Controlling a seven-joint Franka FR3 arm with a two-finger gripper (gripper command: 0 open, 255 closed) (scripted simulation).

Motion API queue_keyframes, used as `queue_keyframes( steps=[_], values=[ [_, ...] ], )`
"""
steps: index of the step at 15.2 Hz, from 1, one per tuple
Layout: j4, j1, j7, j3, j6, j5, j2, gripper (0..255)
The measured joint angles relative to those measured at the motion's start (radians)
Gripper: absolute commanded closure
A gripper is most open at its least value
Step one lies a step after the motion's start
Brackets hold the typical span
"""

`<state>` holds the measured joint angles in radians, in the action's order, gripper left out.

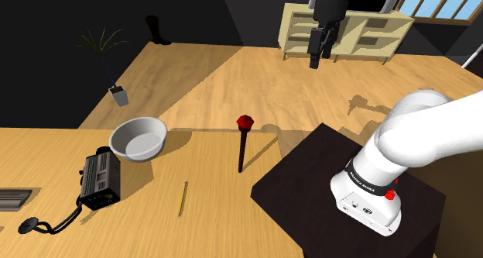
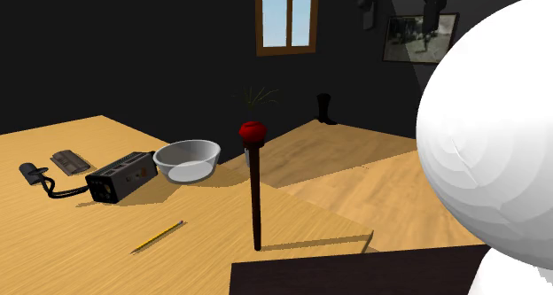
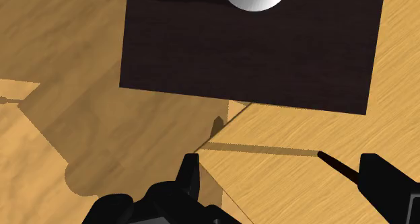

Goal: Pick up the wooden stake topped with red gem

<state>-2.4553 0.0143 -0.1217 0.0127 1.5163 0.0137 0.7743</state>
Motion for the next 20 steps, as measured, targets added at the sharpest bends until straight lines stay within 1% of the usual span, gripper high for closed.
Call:
queue_keyframes(
  steps=[2,4,9,12,17,20],
  values=[
    [-0.006,0.005,0.012,-0.013,0.012,-0.006,-0.004,0],
    [-0.033,0.019,0.051,-0.053,0.049,-0.023,-0.008,0],
    [-0.066,0.060,0.174,-0.177,0.170,-0.066,-0.075,0],
    [-0.081,0.078,0.245,-0.249,0.244,-0.080,-0.124,0],
    [-0.057,0.092,0.386,-0.380,0.382,-0.074,-0.279,0],
    [-0.027,0.090,0.483,-0.459,0.454,-0.044,-0.384,0]
  ],
)
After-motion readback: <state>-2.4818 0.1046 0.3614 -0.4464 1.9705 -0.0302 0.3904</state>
